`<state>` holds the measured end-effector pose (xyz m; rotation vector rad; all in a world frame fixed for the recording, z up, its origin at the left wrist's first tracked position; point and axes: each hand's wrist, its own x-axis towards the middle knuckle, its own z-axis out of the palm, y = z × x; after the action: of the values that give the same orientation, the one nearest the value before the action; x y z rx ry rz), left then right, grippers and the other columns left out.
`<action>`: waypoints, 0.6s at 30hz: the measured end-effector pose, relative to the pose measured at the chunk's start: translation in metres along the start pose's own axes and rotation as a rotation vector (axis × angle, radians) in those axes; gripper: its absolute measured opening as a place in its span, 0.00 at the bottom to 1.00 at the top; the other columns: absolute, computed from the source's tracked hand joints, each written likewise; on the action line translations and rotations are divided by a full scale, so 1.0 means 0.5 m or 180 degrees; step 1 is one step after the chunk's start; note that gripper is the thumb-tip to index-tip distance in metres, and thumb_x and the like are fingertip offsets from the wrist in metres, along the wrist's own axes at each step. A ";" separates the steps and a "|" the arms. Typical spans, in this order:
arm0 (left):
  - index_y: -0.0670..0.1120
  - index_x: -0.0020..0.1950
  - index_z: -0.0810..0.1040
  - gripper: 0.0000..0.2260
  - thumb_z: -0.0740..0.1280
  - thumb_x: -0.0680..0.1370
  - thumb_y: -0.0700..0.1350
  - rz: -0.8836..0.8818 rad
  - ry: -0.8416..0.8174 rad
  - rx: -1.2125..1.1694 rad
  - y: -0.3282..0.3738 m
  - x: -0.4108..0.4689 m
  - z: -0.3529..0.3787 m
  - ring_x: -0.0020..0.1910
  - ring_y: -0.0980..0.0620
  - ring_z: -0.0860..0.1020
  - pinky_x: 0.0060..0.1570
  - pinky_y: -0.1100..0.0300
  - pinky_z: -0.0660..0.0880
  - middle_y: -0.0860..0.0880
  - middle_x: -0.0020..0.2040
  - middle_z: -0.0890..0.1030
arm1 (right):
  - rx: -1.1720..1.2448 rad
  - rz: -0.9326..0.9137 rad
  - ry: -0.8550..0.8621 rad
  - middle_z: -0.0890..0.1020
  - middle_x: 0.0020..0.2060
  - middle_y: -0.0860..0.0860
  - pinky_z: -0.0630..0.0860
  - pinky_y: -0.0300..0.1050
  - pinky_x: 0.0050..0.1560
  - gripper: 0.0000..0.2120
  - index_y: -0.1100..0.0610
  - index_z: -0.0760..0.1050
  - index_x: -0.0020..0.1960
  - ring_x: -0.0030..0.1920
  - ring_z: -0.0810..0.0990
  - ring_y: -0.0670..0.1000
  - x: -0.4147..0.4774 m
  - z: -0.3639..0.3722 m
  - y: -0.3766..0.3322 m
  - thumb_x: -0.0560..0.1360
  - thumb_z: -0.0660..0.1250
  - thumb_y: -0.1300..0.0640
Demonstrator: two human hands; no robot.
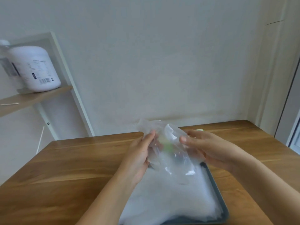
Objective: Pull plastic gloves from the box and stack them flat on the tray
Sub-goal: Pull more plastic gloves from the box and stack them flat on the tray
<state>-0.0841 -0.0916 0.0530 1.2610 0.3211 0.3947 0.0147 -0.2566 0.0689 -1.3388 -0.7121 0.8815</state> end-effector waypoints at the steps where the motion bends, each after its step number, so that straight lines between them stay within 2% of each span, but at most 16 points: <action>1: 0.36 0.52 0.77 0.18 0.66 0.75 0.51 0.0053 0.0031 -0.0045 -0.002 -0.010 -0.010 0.45 0.45 0.79 0.39 0.58 0.75 0.40 0.48 0.80 | 0.0166 0.0103 -0.0073 0.83 0.54 0.59 0.80 0.42 0.49 0.17 0.62 0.77 0.59 0.52 0.82 0.54 -0.009 0.007 0.011 0.72 0.71 0.58; 3: 0.38 0.46 0.75 0.12 0.65 0.77 0.48 0.0068 0.0083 -0.0170 -0.003 -0.027 -0.023 0.41 0.48 0.79 0.38 0.59 0.74 0.41 0.43 0.78 | 0.0499 0.0099 0.0154 0.84 0.47 0.57 0.81 0.38 0.47 0.14 0.65 0.79 0.54 0.45 0.83 0.51 -0.017 0.022 0.026 0.69 0.70 0.65; 5: 0.39 0.46 0.77 0.08 0.64 0.79 0.44 -0.0045 0.0264 -0.0305 -0.003 -0.044 -0.034 0.36 0.52 0.79 0.34 0.64 0.75 0.42 0.41 0.78 | 0.0415 -0.0221 0.0572 0.84 0.43 0.55 0.81 0.37 0.46 0.13 0.67 0.79 0.51 0.43 0.82 0.50 -0.021 0.034 0.019 0.67 0.70 0.64; 6: 0.39 0.48 0.78 0.07 0.64 0.79 0.43 -0.0079 0.0412 -0.0248 -0.002 -0.055 -0.042 0.35 0.53 0.79 0.34 0.64 0.75 0.43 0.42 0.79 | -0.0053 -0.0457 0.0794 0.84 0.42 0.54 0.80 0.36 0.45 0.10 0.66 0.80 0.49 0.42 0.82 0.49 -0.025 0.042 0.005 0.68 0.71 0.64; 8: 0.42 0.55 0.76 0.10 0.66 0.79 0.47 -0.0003 0.0743 0.0173 0.006 -0.071 -0.061 0.41 0.56 0.80 0.41 0.65 0.74 0.46 0.48 0.80 | -0.1724 -0.0880 0.1101 0.84 0.37 0.51 0.78 0.35 0.41 0.03 0.60 0.82 0.45 0.37 0.81 0.47 -0.035 0.059 -0.035 0.74 0.70 0.61; 10: 0.50 0.69 0.70 0.25 0.66 0.75 0.58 0.0252 0.0920 0.0735 0.027 -0.094 -0.079 0.60 0.60 0.74 0.57 0.62 0.68 0.55 0.64 0.74 | -0.3140 -0.1040 0.1063 0.83 0.34 0.49 0.75 0.38 0.40 0.06 0.55 0.82 0.43 0.34 0.79 0.45 -0.048 0.088 -0.083 0.76 0.68 0.56; 12: 0.57 0.76 0.60 0.38 0.66 0.69 0.65 0.0694 0.0784 0.1233 0.059 -0.123 -0.077 0.70 0.63 0.63 0.64 0.61 0.61 0.62 0.73 0.63 | -0.4040 -0.1138 0.0870 0.80 0.31 0.47 0.73 0.36 0.35 0.10 0.53 0.78 0.36 0.33 0.77 0.45 -0.057 0.128 -0.123 0.76 0.68 0.52; 15: 0.61 0.75 0.58 0.42 0.68 0.63 0.67 0.1243 0.0269 0.2002 0.087 -0.158 -0.046 0.70 0.68 0.61 0.63 0.66 0.60 0.66 0.72 0.63 | -0.4977 -0.1221 0.0760 0.71 0.26 0.44 0.64 0.33 0.30 0.16 0.50 0.70 0.31 0.30 0.70 0.42 -0.064 0.189 -0.167 0.75 0.67 0.46; 17: 0.63 0.73 0.61 0.36 0.70 0.66 0.64 0.1472 0.0149 0.2496 0.095 -0.169 -0.028 0.67 0.68 0.64 0.59 0.69 0.64 0.70 0.64 0.69 | -0.5202 -0.1177 0.0644 0.71 0.27 0.46 0.66 0.38 0.31 0.18 0.53 0.72 0.31 0.31 0.71 0.45 -0.070 0.220 -0.183 0.76 0.65 0.45; 18: 0.61 0.70 0.66 0.30 0.72 0.69 0.60 0.1633 0.0163 0.2687 0.097 -0.169 -0.026 0.64 0.67 0.68 0.58 0.69 0.66 0.69 0.60 0.73 | -0.5310 -0.1130 0.0566 0.71 0.27 0.48 0.66 0.41 0.32 0.19 0.54 0.71 0.31 0.31 0.72 0.48 -0.072 0.235 -0.186 0.77 0.64 0.45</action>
<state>-0.1705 -0.1071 0.0975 2.1766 0.2028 0.7746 -0.0915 -0.2288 0.1770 -2.5123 -1.5937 -0.3693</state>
